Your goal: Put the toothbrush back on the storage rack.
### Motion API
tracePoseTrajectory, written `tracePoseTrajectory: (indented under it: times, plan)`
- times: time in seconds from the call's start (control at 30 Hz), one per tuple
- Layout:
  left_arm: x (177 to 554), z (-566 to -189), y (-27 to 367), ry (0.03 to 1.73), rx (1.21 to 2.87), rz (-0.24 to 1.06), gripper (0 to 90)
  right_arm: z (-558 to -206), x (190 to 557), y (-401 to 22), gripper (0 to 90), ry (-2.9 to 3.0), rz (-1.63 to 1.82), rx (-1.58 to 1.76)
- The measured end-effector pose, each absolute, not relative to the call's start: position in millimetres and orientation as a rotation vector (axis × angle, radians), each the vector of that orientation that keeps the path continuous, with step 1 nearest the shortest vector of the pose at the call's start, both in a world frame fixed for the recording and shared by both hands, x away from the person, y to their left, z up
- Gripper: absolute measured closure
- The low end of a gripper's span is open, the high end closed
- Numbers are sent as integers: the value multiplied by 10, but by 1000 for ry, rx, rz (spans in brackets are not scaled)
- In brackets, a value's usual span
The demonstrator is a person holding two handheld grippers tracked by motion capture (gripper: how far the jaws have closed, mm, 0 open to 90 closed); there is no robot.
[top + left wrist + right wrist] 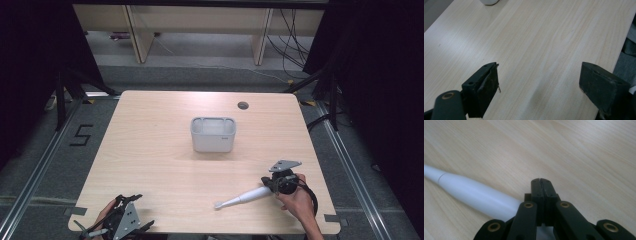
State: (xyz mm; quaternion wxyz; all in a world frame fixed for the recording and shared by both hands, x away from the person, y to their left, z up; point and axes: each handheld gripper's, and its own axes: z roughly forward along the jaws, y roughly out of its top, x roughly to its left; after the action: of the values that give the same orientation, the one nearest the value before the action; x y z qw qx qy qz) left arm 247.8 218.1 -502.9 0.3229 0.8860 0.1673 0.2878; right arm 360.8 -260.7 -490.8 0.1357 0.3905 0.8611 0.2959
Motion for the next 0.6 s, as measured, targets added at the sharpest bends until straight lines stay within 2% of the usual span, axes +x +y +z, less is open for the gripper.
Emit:
tracePoseTrajectory:
  times: [0.6]
  plan:
    - [2477,-5031,2182,441,2326,753,154,-4897,3375,-2612,889,2489,876,1185]
